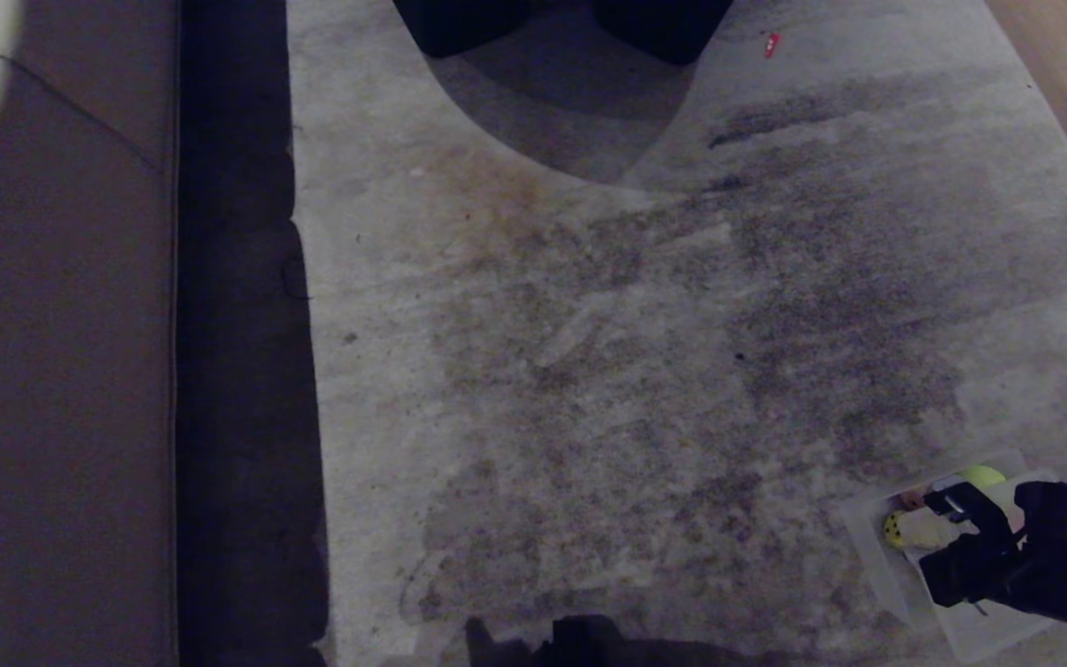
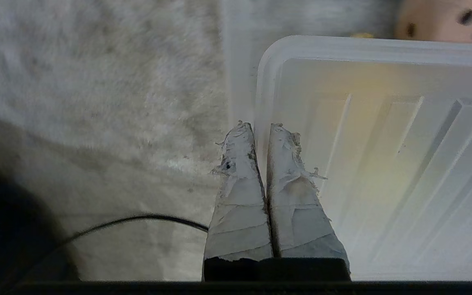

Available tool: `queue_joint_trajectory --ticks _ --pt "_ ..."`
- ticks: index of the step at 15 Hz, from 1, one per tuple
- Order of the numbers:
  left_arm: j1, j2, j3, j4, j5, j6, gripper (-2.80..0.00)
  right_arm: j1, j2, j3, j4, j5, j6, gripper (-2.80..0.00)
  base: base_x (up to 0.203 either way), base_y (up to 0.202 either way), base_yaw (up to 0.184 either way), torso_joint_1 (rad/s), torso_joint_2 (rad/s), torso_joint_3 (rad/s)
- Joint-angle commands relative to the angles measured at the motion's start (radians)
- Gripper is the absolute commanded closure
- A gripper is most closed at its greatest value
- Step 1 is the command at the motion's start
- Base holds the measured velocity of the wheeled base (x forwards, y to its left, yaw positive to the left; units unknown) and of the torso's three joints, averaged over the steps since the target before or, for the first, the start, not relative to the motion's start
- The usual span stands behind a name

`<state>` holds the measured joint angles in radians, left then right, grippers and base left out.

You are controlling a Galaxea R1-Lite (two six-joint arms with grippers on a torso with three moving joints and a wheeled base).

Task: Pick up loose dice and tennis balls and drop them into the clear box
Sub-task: Close the lid

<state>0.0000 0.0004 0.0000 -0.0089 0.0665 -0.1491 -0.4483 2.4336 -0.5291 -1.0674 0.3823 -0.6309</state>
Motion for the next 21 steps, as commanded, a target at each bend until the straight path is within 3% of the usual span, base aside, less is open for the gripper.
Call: queue_joint_trajectory --ticks 1,11,12,18,21 --pt "0.000 0.000 0.000 0.000 0.001 -0.001 0.00 0.013 0.008 -0.001 -0.004 0.001 -0.013 0.00 0.000 0.000 0.000 0.000 0.00 0.000" --pt "0.000 0.000 0.000 0.000 0.001 -0.001 0.00 0.060 0.039 -0.003 -0.006 -0.010 -0.065 0.00 0.000 0.000 0.000 0.000 0.00 0.000" --pt "0.000 0.001 0.000 0.000 0.001 -0.001 0.00 0.060 0.039 -0.002 -0.006 -0.005 -0.071 -2.80 0.000 0.000 0.000 0.000 0.00 0.000" --pt "0.000 0.000 0.000 0.000 -0.001 -0.001 0.00 0.054 -0.027 0.035 -0.007 0.004 -0.061 -2.80 0.000 0.000 0.000 0.000 0.00 0.000" --pt "0.000 0.000 0.000 0.000 0.000 -0.001 0.00 0.033 -0.103 0.064 -0.011 0.003 0.085 -2.80 0.000 0.000 0.000 0.000 0.00 0.000"
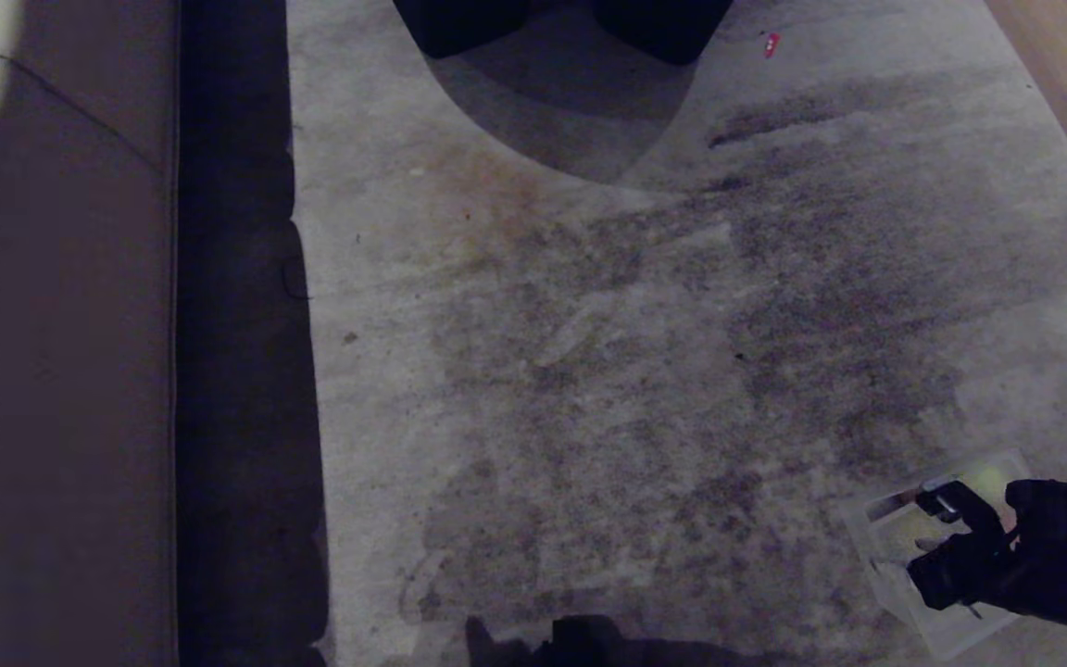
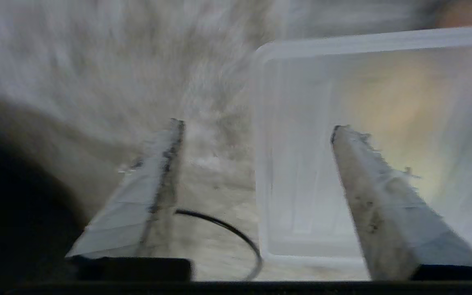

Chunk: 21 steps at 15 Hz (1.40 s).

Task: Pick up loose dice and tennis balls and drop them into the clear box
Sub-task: Close the lid

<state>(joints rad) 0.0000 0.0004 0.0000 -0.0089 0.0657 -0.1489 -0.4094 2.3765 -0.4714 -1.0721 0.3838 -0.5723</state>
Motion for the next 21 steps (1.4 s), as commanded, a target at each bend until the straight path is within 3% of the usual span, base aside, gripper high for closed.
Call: queue_joint_trajectory --ticks 1,2,3,8,14,17,21 --pt "0.000 0.000 0.000 0.000 0.001 -0.001 0.00 -0.019 -0.064 0.005 -0.007 0.000 0.103 -2.80 0.000 0.000 0.000 0.000 0.00 0.000" --pt "0.000 0.000 0.000 0.000 0.002 -0.001 0.00 -0.036 -0.079 0.010 -0.007 -0.004 0.179 -2.80 0.000 0.000 0.000 0.000 0.00 0.000" --pt "0.000 0.000 0.000 0.000 0.001 -0.001 0.00 -0.055 -0.085 0.028 -0.006 -0.011 0.212 0.00 0.000 0.000 0.000 0.000 0.00 0.000" --pt "0.000 0.000 0.000 0.000 0.002 -0.001 0.00 -0.146 -0.057 0.063 -0.002 -0.145 0.202 0.00 0.000 0.000 0.000 0.000 0.00 0.000" --pt "0.000 0.000 0.000 0.000 0.000 -0.001 0.00 -0.267 0.048 0.062 -0.004 -0.208 0.135 0.00 0.000 0.000 0.000 0.000 0.00 0.000" --pt "0.000 0.001 0.000 0.000 0.002 -0.001 0.00 -0.327 0.086 0.073 -0.002 -0.209 0.066 0.00 0.000 0.000 0.000 0.000 0.00 0.000" --pt "0.000 0.000 0.000 0.000 0.002 -0.001 0.00 -0.329 0.078 0.071 0.005 -0.171 0.078 0.00 0.000 0.000 0.000 0.000 0.00 0.000"
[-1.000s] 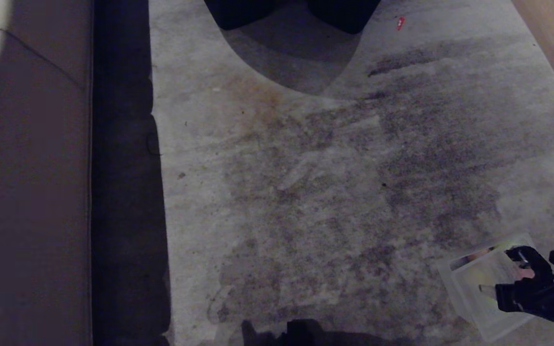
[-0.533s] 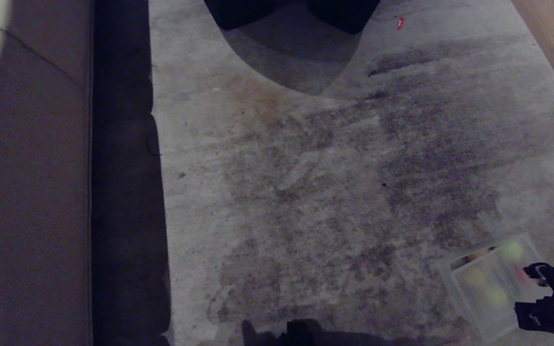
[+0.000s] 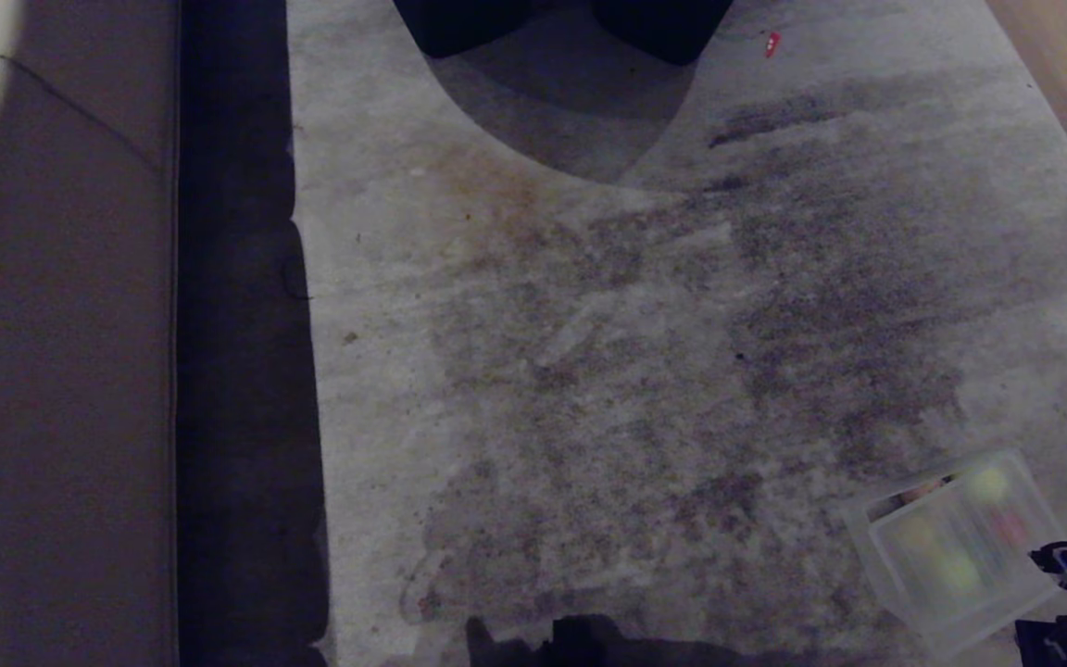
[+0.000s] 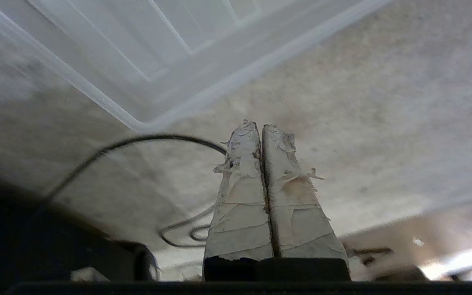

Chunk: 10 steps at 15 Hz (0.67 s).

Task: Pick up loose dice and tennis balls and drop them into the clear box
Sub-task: Close the lid

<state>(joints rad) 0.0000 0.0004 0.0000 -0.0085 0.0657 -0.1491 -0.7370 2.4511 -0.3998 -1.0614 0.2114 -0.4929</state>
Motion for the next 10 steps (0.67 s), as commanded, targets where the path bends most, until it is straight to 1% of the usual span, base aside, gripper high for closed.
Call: queue_joint_trajectory --ticks 1,3,4,6,7,8,10 --pt "0.000 0.000 0.000 -0.001 0.001 -0.001 0.00 -0.016 -0.014 0.014 -0.009 0.023 -0.002 0.00 0.000 0.000 0.000 0.000 0.00 0.000" --pt "0.000 0.000 0.000 -0.001 0.000 -0.001 0.00 -0.078 -0.047 0.039 -0.019 0.068 -0.013 0.00 0.000 0.000 0.000 0.000 0.00 0.000" --pt "0.000 0.000 0.000 -0.001 0.002 -0.001 0.00 -0.112 -0.054 0.039 -0.023 0.077 -0.020 0.00 0.000 0.000 0.000 0.000 0.00 0.000" --pt "0.000 0.000 0.000 -0.001 0.000 -0.001 0.00 -0.158 -0.052 0.044 -0.110 0.105 -0.049 0.00 0.000 0.000 0.000 0.000 0.00 0.000" --pt "0.000 0.001 0.000 -0.001 0.001 -0.001 0.00 -0.163 -0.042 0.053 -0.147 0.141 -0.055 0.00 0.000 0.000 0.000 0.000 0.00 0.000" --pt "0.000 0.000 0.000 -0.001 0.002 -0.001 0.00 -0.162 -0.028 0.066 -0.159 0.160 -0.057 0.00 0.000 0.000 0.000 0.000 0.00 0.000" --pt "0.000 0.001 0.000 -0.001 0.000 -0.001 0.00 -0.146 0.002 0.082 -0.173 0.175 -0.076 0.00 0.000 0.000 0.000 0.000 0.00 0.000"
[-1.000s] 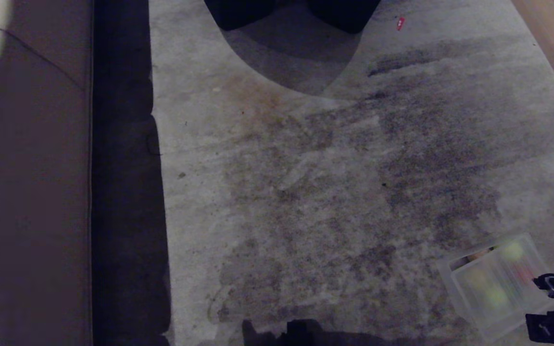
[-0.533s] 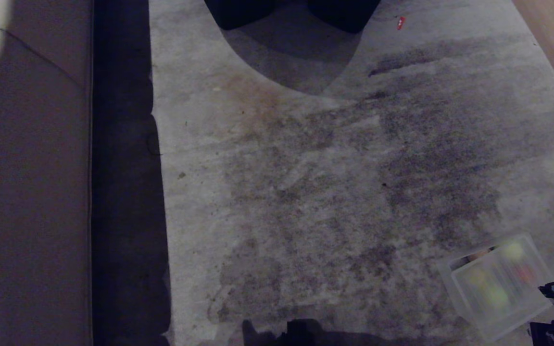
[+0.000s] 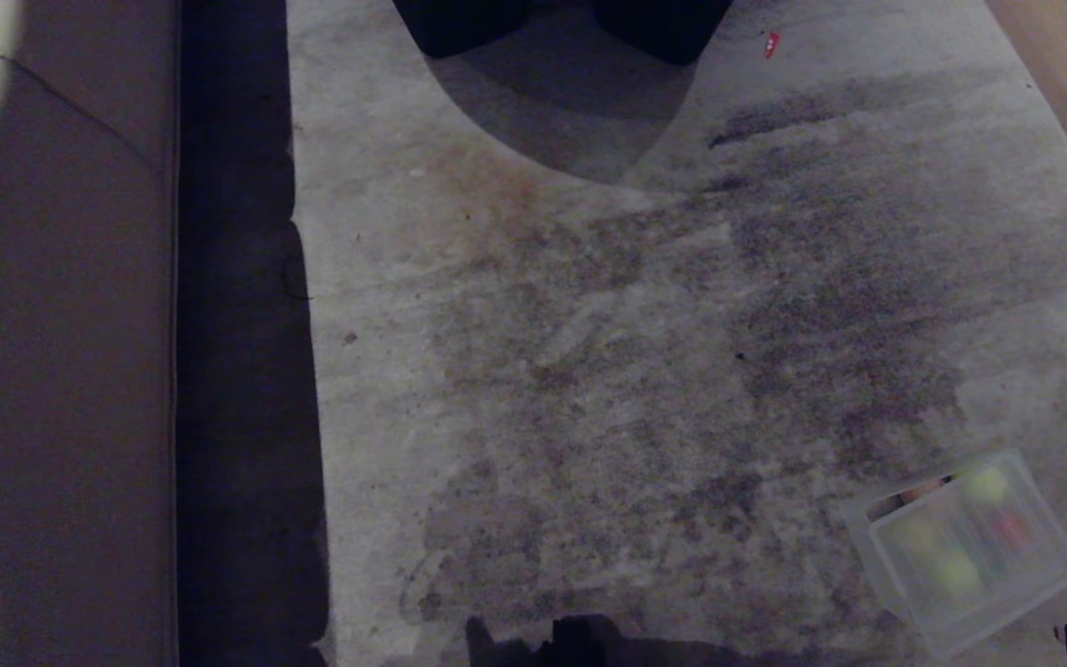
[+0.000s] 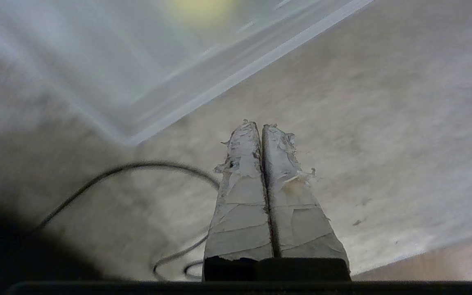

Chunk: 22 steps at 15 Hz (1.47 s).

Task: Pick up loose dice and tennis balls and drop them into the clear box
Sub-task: Close the lid

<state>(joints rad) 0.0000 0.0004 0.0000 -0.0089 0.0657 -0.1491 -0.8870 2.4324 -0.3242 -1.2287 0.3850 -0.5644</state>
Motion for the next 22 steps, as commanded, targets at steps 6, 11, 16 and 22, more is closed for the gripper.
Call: queue_joint_trajectory --ticks 6,11,16,22 --pt "0.000 0.000 0.000 0.000 0.000 0.000 0.00 -0.002 0.053 0.008 -0.066 0.003 0.009 0.00 0.000 0.000 0.000 0.000 0.00 0.000" --pt "0.000 0.001 0.000 0.000 0.000 -0.001 0.00 -0.016 0.029 0.023 -0.067 0.003 0.009 0.00 0.000 0.000 0.000 0.000 0.00 -0.016" --pt "0.000 0.000 0.000 0.000 0.000 -0.001 0.00 -0.033 0.027 0.039 -0.067 0.009 0.011 0.00 0.000 0.000 0.000 0.002 0.00 -0.169" --pt "0.000 0.000 0.000 0.000 0.002 -0.001 0.00 -0.046 0.020 0.029 -0.069 0.038 0.102 0.00 0.000 0.000 0.000 0.003 0.00 -0.138"
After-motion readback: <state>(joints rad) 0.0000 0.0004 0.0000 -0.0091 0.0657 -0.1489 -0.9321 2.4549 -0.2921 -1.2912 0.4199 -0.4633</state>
